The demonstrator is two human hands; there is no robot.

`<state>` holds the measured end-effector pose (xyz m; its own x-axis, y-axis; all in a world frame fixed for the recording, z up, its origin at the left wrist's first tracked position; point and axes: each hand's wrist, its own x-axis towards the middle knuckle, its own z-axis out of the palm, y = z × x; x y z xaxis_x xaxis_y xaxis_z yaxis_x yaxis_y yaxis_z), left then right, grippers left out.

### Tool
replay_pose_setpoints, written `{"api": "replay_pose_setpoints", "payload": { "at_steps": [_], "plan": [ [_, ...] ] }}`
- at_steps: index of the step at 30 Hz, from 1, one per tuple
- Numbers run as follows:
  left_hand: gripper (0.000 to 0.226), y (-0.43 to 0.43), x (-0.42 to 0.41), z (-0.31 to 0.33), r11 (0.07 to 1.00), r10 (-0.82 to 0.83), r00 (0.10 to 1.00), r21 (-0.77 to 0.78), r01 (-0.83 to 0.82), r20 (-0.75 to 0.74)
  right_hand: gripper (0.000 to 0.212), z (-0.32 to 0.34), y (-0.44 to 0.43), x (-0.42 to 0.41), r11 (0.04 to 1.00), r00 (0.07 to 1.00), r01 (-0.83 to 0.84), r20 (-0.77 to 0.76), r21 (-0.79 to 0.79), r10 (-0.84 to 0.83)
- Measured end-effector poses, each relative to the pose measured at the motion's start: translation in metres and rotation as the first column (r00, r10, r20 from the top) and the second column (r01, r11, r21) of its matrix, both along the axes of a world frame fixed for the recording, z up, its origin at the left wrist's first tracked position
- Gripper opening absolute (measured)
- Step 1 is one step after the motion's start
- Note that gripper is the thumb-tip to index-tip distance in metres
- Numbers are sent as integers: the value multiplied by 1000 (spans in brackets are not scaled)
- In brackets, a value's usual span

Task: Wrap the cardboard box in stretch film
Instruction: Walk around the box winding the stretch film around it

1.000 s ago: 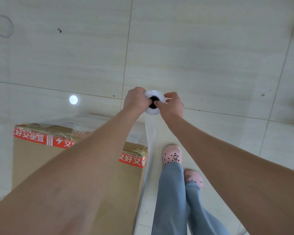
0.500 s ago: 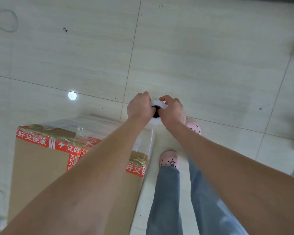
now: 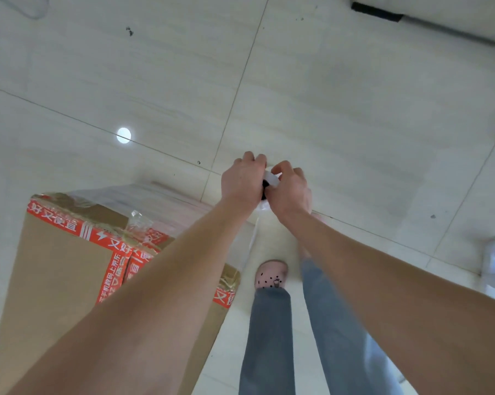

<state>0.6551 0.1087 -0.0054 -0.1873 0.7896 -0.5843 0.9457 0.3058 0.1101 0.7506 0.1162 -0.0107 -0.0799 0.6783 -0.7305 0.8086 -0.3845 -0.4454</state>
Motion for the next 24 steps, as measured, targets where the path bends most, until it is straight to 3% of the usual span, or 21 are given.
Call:
{"api": "replay_pose_setpoints", "payload": {
  "at_steps": [3, 6, 10, 14, 15, 16, 20, 22, 24],
  "plan": [
    [19, 4, -6, -2, 995, 95, 995, -9, -95, -1, 30, 0, 7, -4, 996, 996, -88, -19, 20, 88],
    [19, 0, -17, -5, 945, 323, 946, -65, -321, 28, 37, 1, 16, -13, 980, 973, -198, -114, 17, 198],
    [19, -6, -35, -8, 687, 726, 684, -136, -714, 71, 44, 1, 28, -26, 977, 976, -204, -95, -59, 198],
    [16, -6, -42, -10, 456, 886, 429, -158, -876, 178, 41, 0, 32, -36, 985, 991, -125, -63, -115, 119],
    [17, -5, -42, -9, 462, 883, 438, -153, -873, 169, 38, 0, 33, -38, 988, 994, -100, -60, -116, 93],
    [20, -4, -41, -9, 521, 852, 504, -133, -843, 142, 35, 0, 34, -40, 990, 996, -75, -62, -120, 68],
    [32, 4, -39, -2, 863, 506, 860, -50, -503, 69, 28, -1, 37, -45, 987, 994, -94, -74, -133, 85],
    [30, 10, -41, -2, 932, 362, 932, -43, -361, 30, 28, -1, 38, -45, 984, 991, -126, -69, -124, 118],
    [24, 15, -44, -2, 943, 331, 943, -55, -329, 22, 29, -1, 40, -44, 981, 986, -162, -68, -107, 155]
  ]
}}
